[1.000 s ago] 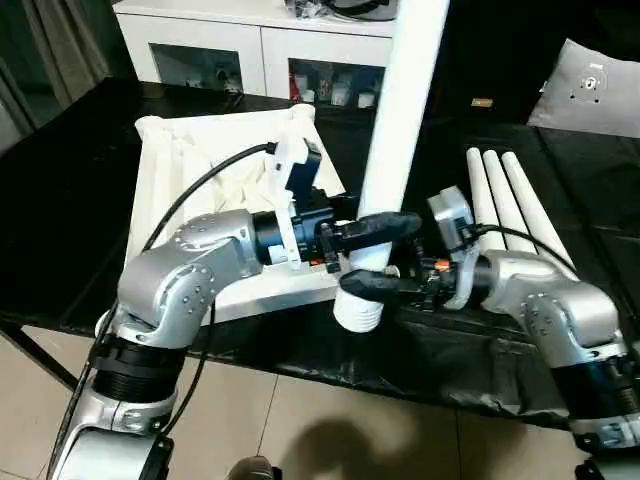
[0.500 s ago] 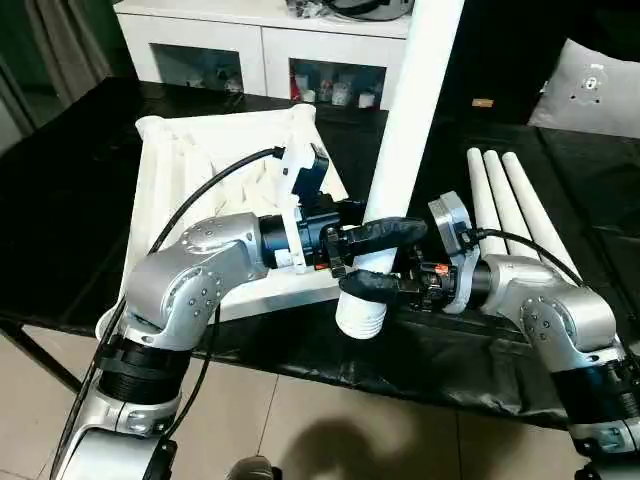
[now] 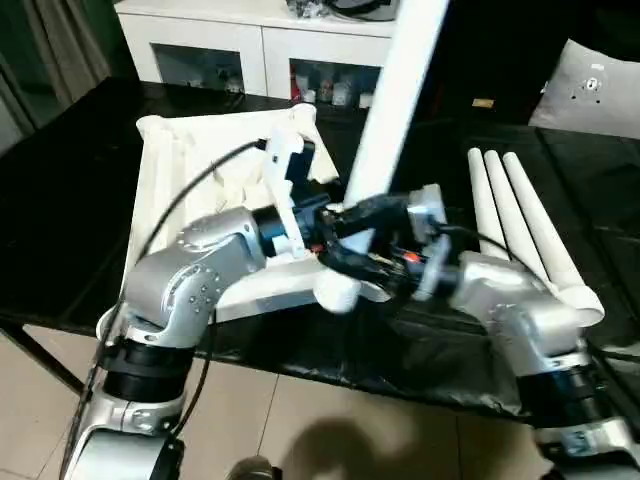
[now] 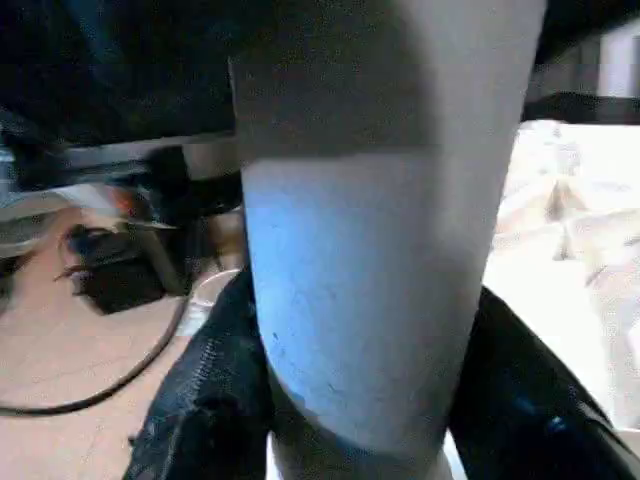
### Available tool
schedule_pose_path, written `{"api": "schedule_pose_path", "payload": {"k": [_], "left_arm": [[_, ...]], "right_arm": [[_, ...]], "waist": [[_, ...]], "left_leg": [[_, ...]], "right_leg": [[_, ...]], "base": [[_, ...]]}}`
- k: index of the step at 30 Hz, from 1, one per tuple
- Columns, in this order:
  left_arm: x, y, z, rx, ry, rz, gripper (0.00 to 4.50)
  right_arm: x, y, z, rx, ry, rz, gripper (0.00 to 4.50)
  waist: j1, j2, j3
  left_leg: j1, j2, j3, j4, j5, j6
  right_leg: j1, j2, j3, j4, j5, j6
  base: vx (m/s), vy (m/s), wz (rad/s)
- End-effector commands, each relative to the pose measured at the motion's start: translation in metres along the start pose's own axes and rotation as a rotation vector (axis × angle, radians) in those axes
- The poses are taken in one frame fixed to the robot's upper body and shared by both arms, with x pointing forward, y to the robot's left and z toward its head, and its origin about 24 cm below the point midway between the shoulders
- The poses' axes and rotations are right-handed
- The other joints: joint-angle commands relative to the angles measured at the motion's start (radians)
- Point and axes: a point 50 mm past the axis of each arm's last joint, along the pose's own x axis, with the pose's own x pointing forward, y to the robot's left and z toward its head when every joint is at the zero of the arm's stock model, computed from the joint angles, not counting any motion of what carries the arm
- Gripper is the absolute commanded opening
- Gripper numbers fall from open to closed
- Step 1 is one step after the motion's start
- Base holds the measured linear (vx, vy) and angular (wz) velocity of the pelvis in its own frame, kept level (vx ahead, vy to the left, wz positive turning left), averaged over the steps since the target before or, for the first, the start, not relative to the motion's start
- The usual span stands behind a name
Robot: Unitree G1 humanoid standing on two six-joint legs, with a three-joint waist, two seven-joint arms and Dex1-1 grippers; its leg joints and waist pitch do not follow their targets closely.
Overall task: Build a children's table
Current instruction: Pick table leg
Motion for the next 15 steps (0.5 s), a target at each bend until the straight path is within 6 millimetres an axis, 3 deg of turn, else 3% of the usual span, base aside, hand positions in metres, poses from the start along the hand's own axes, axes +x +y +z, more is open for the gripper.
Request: {"api": "schedule_pose_path", "payload": {"k": [1, 10, 15], "left_arm": [[0.003, 0.003, 0.002, 0.124, -0.017, 0.135, 3.33], [0.022, 0.015, 0.008, 0.184, -0.101, 0.450, 3.33], [0.025, 0.018, 0.008, 0.198, -0.121, 0.507, 2.94]], "right_arm": [[0.006, -0.007, 0.004, -0.039, -0.040, -0.158, 1.87], [0.030, -0.020, 0.007, -0.076, -0.103, -0.498, 1.87], [0.036, -0.021, 0.006, -0.085, -0.104, -0.556, 1.87]], "waist": [[-0.002, 0.000, -0.079], [-0.010, -0.001, -0.080], [-0.012, 0.000, -0.081]], "left_leg": [[0.009, 0.053, -0.014, -0.077, -0.128, -0.011], [0.010, 0.049, -0.013, -0.080, -0.141, -0.035], [0.009, 0.049, -0.014, -0.079, -0.136, -0.036]], "right_leg": [[0.055, -0.086, 0.051, -0.074, -0.169, -0.160], [0.054, -0.087, 0.053, -0.074, -0.164, -0.135], [0.055, -0.087, 0.053, -0.072, -0.133, -0.128]], "base": [[0.000, 0.000, 0.00], [0.000, 0.000, 0.00], [0.000, 0.000, 0.00]]}}
